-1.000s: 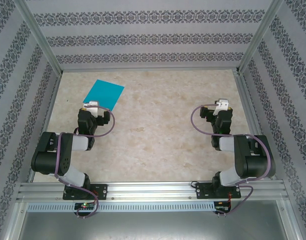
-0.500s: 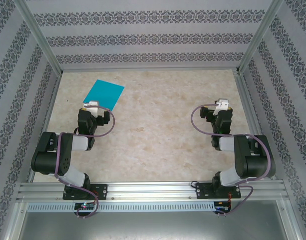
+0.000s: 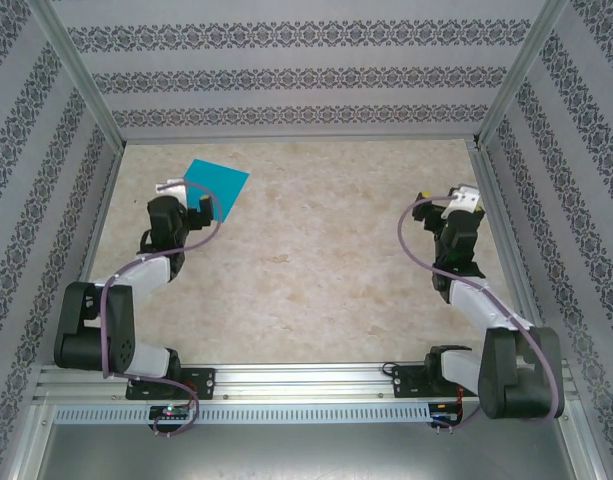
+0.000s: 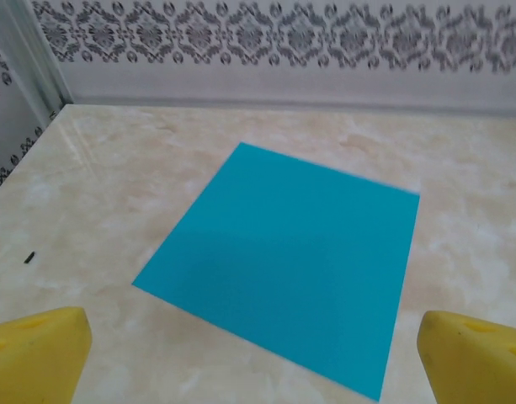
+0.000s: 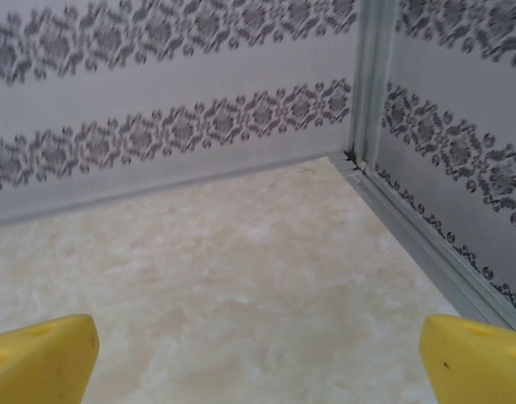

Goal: Fold a paper plane with a square sheet of paper (pick it up from the middle)
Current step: Move the square sheet of paper to the center of the table.

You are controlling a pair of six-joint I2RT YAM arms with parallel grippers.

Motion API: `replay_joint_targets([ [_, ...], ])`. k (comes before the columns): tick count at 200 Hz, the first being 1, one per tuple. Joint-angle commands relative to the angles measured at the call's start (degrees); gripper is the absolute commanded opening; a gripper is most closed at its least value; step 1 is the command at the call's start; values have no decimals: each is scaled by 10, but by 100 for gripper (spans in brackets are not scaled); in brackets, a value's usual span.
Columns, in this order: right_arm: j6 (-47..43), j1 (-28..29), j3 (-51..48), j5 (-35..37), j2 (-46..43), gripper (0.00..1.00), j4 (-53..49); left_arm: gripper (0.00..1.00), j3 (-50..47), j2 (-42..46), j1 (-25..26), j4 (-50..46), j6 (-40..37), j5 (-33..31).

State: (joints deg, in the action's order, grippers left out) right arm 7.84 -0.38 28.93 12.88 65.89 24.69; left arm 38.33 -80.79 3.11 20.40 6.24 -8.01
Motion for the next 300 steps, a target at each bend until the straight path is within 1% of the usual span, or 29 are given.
replay_joint_targets([
  [1, 97, 6, 58, 21, -17, 98, -193, 100, 43, 12, 4, -141, 107, 31],
  [12, 119, 6, 75, -2, -19, 98, -230, 100, 65, 4, 4, -161, 138, 59],
  [25, 148, 6, 87, -23, -21, 98, -253, 100, 112, -18, 4, -221, 171, 76],
  [38, 171, 7, 98, -42, -18, 98, -267, 100, 171, -56, 4, -282, 182, 95],
  [54, 185, 7, 122, -74, -7, 98, -290, 100, 234, -114, 5, -321, 199, 135],
  [61, 189, 3, 134, -104, 4, 98, -299, 99, 258, -139, 6, -330, 202, 160],
  [72, 198, -4, 146, -156, 28, 98, -301, 99, 294, -174, 8, -348, 208, 181],
  [83, 208, -5, 158, -190, 53, 98, -303, 99, 326, -203, 11, -370, 218, 178],
  [97, 216, -5, 166, -218, 78, 98, -298, 99, 371, -241, 12, -406, 233, 158],
  [111, 230, -4, 169, -225, 98, 98, -291, 99, 414, -278, 12, -442, 238, 141],
  [150, 251, 7, 185, -249, 141, 98, -292, 98, 525, -381, 12, -521, 240, 126],
  [177, 254, 30, 198, -255, 161, 98, -294, 95, 593, -450, 12, -570, 239, 146],
  [195, 260, 41, 203, -257, 172, 98, -293, 95, 609, -469, 12, -583, 243, 151],
  [229, 252, 54, 218, -262, 192, 98, -307, 94, 610, -484, 15, -610, 241, 159],
  [249, 237, 53, 225, -244, 191, 98, -326, 93, 601, -490, 21, -633, 232, 171],
  [262, 227, 54, 229, -231, 186, 98, -340, 90, 589, -492, 26, -642, 225, 185],
  [276, 220, 54, 232, -220, 181, 98, -350, 89, 571, -488, 33, -651, 226, 198],
  [300, 222, 53, 231, -217, 179, 98, -361, 89, 518, -463, 62, -648, 232, 225],
])
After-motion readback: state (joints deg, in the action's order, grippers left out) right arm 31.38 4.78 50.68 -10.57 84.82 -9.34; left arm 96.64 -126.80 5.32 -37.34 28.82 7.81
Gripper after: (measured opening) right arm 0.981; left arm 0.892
